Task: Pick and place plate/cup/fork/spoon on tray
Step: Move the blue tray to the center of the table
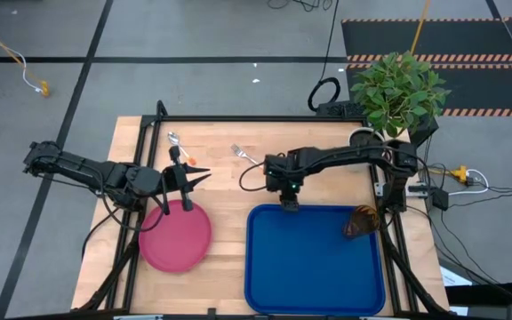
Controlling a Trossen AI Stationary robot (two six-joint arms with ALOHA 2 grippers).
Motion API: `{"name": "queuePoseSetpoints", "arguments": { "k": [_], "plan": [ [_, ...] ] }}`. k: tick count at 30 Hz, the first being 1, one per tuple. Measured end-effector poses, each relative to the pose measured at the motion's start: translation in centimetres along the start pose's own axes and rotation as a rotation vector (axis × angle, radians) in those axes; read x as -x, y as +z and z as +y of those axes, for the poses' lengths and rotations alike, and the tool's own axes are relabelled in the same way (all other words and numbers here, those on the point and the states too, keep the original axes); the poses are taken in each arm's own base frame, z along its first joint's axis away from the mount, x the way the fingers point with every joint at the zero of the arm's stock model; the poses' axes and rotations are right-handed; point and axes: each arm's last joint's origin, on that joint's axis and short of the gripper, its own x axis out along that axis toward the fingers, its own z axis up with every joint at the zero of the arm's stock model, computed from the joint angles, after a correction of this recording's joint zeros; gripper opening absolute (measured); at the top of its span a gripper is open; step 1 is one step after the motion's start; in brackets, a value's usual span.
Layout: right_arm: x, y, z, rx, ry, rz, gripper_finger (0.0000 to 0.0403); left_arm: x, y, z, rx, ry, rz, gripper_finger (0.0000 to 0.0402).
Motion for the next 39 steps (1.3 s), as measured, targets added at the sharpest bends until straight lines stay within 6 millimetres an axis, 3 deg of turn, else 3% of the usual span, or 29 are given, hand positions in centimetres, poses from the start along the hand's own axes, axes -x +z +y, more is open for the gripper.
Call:
{"name": "queuePoseSetpoints", "arguments": {
  "k": [8, 24, 35, 39],
  "plan": [
    [-0.7, -0.1, 1.1, 0.043, -0.119, 0.014, 0.0130, 0.0, 0.0, 0.0, 0.000, 0.000, 0.001, 0.0063],
    [-3.5, -2.1, 1.3, 0.030, -0.108, 0.023, 0.0128, 0.0, 0.0, 0.0, 0.000, -0.001, 0.001, 0.0063],
    [-3.5, -1.8, 1.3, 0.044, -0.107, -0.004, 0.0047, 0.0, 0.0, 0.0, -0.004, -0.001, 0.001, 0.0063],
    [-3.4, -1.8, 1.4, 0.043, -0.106, -0.005, 0.0040, 0.0, 0.0, 0.0, -0.004, -0.001, 0.001, 0.0063]
  ]
}}
